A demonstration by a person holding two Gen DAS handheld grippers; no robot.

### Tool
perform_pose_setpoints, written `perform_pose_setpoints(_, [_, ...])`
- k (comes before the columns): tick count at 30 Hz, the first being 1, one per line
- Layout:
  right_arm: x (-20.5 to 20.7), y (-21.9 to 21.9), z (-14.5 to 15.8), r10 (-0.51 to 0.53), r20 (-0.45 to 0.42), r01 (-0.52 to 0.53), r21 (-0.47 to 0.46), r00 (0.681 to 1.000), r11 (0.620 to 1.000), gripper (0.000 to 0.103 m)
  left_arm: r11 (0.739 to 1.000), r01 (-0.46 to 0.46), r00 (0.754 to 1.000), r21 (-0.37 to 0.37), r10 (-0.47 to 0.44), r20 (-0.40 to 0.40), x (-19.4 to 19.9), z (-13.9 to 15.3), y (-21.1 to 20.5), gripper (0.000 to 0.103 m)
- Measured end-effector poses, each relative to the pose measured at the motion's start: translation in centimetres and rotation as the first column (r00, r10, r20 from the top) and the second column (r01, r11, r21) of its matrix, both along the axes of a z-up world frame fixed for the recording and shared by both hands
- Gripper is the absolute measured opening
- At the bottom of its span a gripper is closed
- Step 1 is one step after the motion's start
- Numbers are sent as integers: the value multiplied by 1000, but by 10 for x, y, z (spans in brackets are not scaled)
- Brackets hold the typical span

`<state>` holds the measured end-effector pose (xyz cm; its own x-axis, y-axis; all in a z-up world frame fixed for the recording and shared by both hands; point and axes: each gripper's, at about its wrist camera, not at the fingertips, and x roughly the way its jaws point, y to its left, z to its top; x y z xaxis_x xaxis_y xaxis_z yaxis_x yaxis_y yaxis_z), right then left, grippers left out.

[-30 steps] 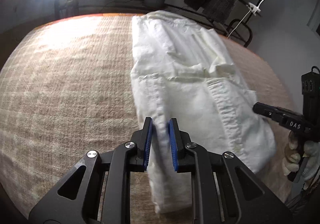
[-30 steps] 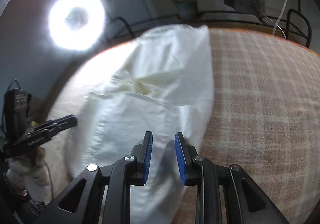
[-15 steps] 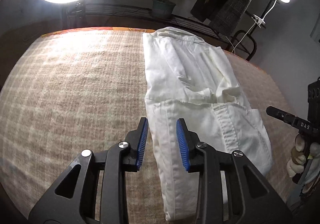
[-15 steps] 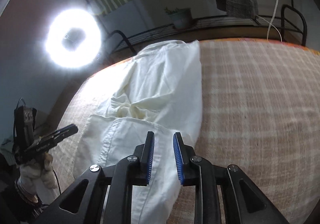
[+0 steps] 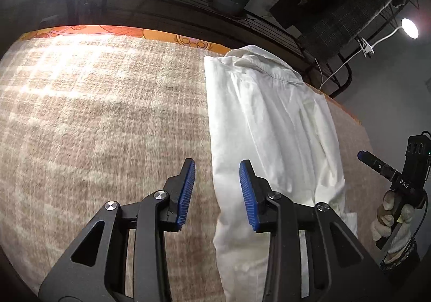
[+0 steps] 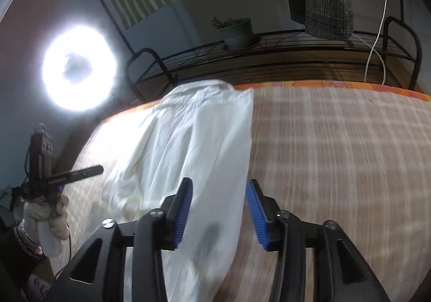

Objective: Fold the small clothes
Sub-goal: 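Grasp the folded end of the shirt with both tools, then lift the held end over the rest of the shirt and open both tools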

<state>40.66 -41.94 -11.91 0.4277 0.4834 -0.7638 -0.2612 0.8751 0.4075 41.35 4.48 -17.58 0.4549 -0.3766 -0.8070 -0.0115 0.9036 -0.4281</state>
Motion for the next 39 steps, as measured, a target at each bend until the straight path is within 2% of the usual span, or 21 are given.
perform_pose_setpoints(4, [52,-6,-23,-17,-61,22,92,998,995,56,998,-24,999,-50,22,-30,36,-17,3,37])
perform_pose_setpoints(7, [85,-7,-42,-50,-82,59,114,995,992,57,998,-25,1000,-64,25,-8,60,-18,2,38])
perform_pose_setpoints(10, [108,-8,-55,-57,-91,71,154,994,986,54,997,-24,1000,-68,24,-1,78,-19,-1,38])
perform_pose_setpoints(11, [113,-7,-58,-48,-88,62,169,995,984,48,998,-25,1000,-64,25,7,82,-19,-1,38])
perform_pose_setpoints(12, [118,-5,-60,-34,-87,49,177,996,983,27,998,-26,1000,-62,26,12,85,-19,-2,38])
perform_pose_setpoints(13, [121,-2,-62,-18,-89,34,181,996,983,17,998,-24,1000,-63,25,18,86,-19,-2,38])
perform_pose_setpoints(14, [124,0,-63,-9,-90,24,169,996,985,0,998,-22,999,-64,23,25,88,-19,-3,38])
perform_pose_setpoints(17, [130,0,-62,-17,-52,20,59,998,998,0,998,-28,998,-61,31,50,92,-20,-4,38])
perform_pose_setpoints(19, [137,-5,-71,-28,-88,34,62,996,998,0,998,-31,998,-59,34,56,97,-21,-5,38])
perform_pose_setpoints(22, [136,-3,-70,-4,-61,7,58,998,998,0,998,-20,998,-53,23,52,107,-21,-11,38])
perform_pose_setpoints(23, [136,-3,-69,2,-59,2,65,998,998,4,998,-19,999,-58,22,50,110,-21,-13,38])
perform_pose_setpoints(25, [137,-6,-69,-2,-84,9,83,996,996,28,999,-18,998,-51,21,56,114,-21,-17,38])
perform_pose_setpoints(26, [139,-8,-69,-1,-86,11,111,996,994,36,999,-12,998,-46,14,59,116,-21,-20,38])
perform_pose_setpoints(27, [139,-8,-68,-2,-86,12,121,996,993,36,999,-4,998,-32,6,63,118,-22,-23,31])
perform_pose_setpoints(28, [139,-6,-68,-2,-82,11,108,997,994,36,1000,-2,998,-11,3,66,119,-22,-27,23])
perform_pose_setpoints(29, [140,-3,-68,-1,-77,8,93,997,996,31,1000,-4,998,26,3,62,120,-24,-30,4])
perform_pose_setpoints(32, [141,7,-70,33,-76,-26,89,997,996,1,1000,-13,998,2,13,61,121,-25,-29,3])
perform_pose_setpoints(35, [135,11,-65,40,-47,-37,60,998,998,0,1000,-14,997,1,14,71,118,-20,-27,1])
perform_pose_setpoints(39, [131,4,-47,21,-5,-20,79,1000,997,0,1000,-2,993,7,1,116,109,1,-27,1])
